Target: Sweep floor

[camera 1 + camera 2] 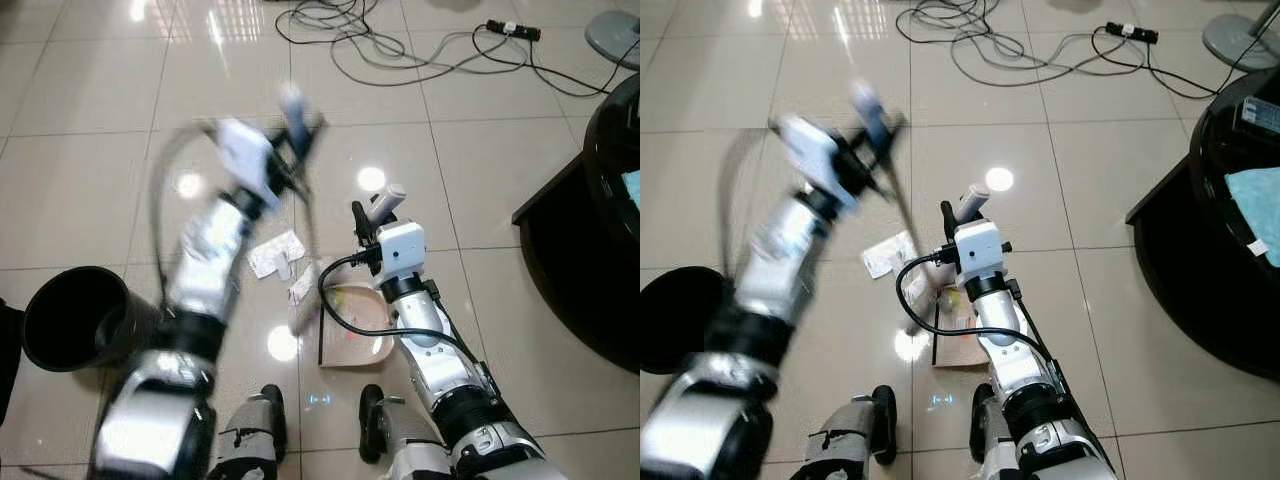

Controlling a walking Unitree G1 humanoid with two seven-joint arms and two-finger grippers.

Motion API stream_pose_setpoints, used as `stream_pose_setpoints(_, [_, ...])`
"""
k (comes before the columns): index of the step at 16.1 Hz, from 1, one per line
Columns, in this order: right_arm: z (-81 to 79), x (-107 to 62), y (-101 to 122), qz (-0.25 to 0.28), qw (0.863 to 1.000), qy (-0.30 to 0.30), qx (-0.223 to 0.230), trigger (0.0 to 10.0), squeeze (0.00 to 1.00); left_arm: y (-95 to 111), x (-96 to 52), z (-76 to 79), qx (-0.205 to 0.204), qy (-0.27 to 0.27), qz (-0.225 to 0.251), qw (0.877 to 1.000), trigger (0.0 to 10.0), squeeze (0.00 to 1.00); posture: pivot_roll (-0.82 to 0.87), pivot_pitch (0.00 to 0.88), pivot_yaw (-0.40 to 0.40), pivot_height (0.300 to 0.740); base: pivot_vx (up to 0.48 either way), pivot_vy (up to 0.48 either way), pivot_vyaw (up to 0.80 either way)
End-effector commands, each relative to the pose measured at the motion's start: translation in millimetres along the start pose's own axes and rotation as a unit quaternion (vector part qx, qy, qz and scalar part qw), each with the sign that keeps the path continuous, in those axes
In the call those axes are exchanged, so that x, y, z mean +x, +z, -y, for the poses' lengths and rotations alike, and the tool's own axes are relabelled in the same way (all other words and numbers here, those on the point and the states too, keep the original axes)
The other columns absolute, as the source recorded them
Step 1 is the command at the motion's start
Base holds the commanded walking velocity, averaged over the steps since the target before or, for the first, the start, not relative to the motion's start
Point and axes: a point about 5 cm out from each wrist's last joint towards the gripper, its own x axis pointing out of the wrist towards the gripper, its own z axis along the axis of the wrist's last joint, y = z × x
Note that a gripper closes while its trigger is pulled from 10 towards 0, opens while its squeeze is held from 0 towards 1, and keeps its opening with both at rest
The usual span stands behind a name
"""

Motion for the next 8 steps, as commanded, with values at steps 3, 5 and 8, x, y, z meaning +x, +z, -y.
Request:
stream_pose_setpoints(3, [-7.6, -12.8, -13.6, -0.036, 0.999, 0.008, 0.01, 10.0, 0.0, 2.1, 5.4, 2.5, 0.039, -0.021, 0.005, 0.999, 10.0, 0.0, 0.15, 0.353, 0.005, 0.74, 0.0, 0.0, 0.0])
stream_pose_setpoints(5, [-9.0, -12.5, -13.3, -0.036, 0.999, 0.009, 0.012, 10.0, 0.0, -10.9, 1.0, 9.8, 0.047, -0.033, -0.021, 0.998, 10.0, 0.0, 0.15, 0.353, 0.006, 0.74, 0.0, 0.0, 0.0])
stream_pose_setpoints(8, [-12.6, -11.6, -11.2, -0.032, 0.999, 0.012, 0.016, 10.0, 0.0, -37.5, -9.0, 29.3, 0.067, -0.048, -0.071, 0.994, 10.0, 0.0, 0.14, 0.352, 0.005, 0.74, 0.0, 0.0, 0.0])
